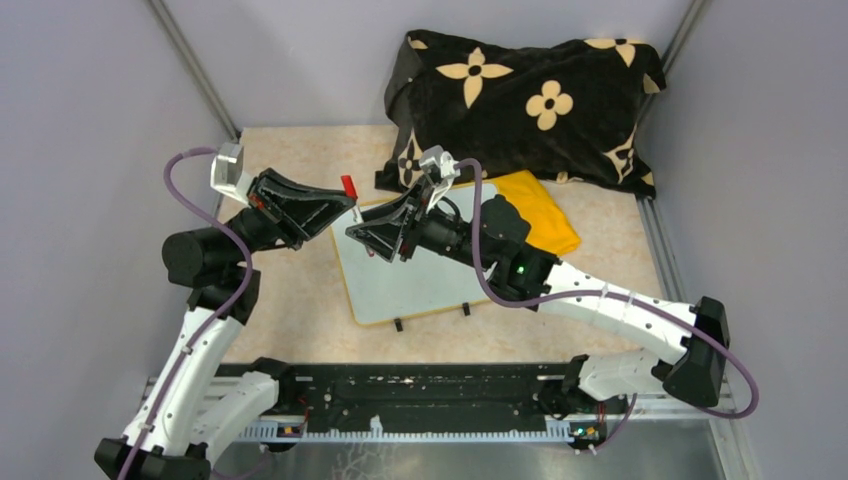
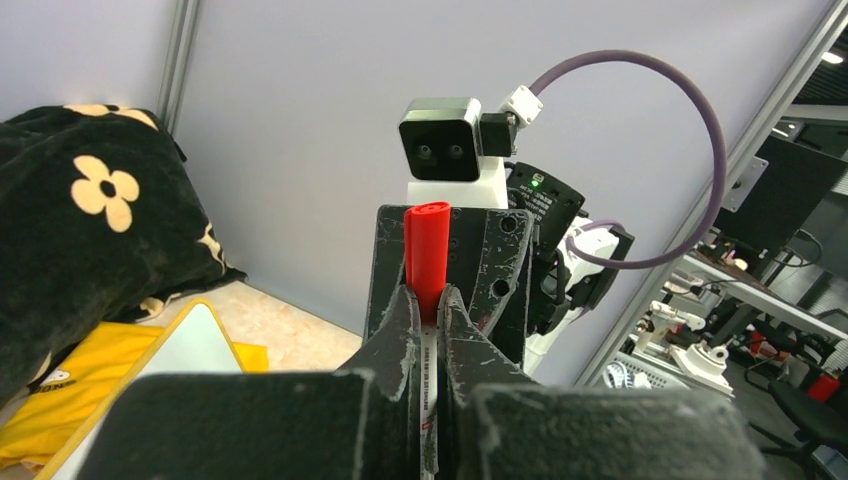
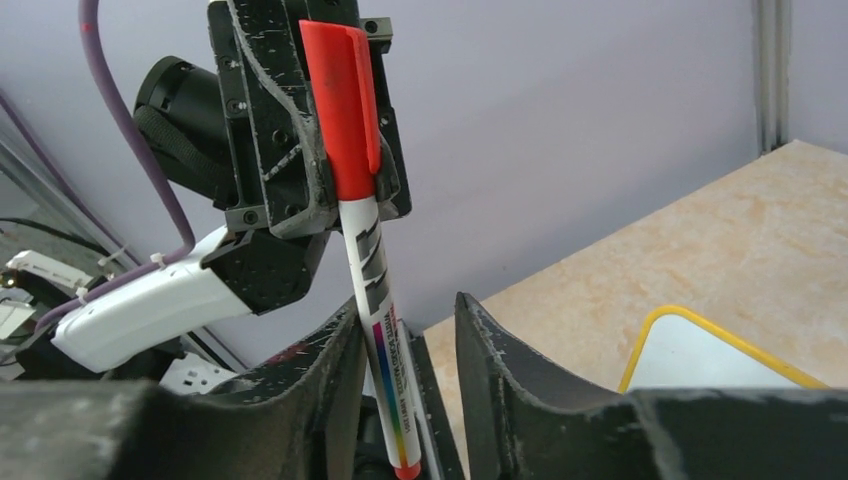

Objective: Write a sentence on the whiteboard
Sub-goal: Open the whiteboard marker at the center of the board.

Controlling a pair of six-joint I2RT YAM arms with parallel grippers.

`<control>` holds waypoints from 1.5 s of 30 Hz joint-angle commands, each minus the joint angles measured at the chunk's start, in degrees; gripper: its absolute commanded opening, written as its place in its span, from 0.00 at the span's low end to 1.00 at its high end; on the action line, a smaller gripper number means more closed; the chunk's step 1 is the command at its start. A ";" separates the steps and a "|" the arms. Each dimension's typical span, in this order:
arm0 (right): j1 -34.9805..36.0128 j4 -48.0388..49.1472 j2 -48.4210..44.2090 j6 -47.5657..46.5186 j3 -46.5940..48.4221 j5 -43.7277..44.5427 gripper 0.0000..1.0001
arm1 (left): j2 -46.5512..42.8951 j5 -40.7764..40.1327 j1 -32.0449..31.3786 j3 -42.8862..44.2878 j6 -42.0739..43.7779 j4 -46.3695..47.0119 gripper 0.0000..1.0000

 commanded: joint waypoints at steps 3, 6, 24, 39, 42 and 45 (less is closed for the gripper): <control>-0.48 4.86 0.47 1.55 3.15 -2.99 0.27 | -0.84 2.47 -0.49 -0.34 -1.03 3.12 0.00; -0.50 4.76 0.54 1.11 3.08 -4.17 0.08 | -1.01 2.88 -0.58 -0.46 -0.75 3.18 0.00; -0.48 -7.69 -5.41 -8.80 0.17 -4.17 0.00 | 0.14 4.18 -1.87 3.31 3.28 -3.54 0.56; -0.50 -8.90 -4.65 -9.61 0.51 -4.55 0.00 | 2.38 5.31 -2.47 5.32 3.11 -5.88 0.39; -0.50 -9.09 -4.30 -9.53 0.54 -4.50 0.00 | 2.87 5.25 -2.81 6.22 4.37 -8.08 0.27; -0.50 -8.91 -4.34 -9.39 0.28 -4.24 0.00 | 2.54 5.23 -2.95 6.82 5.99 -9.90 0.12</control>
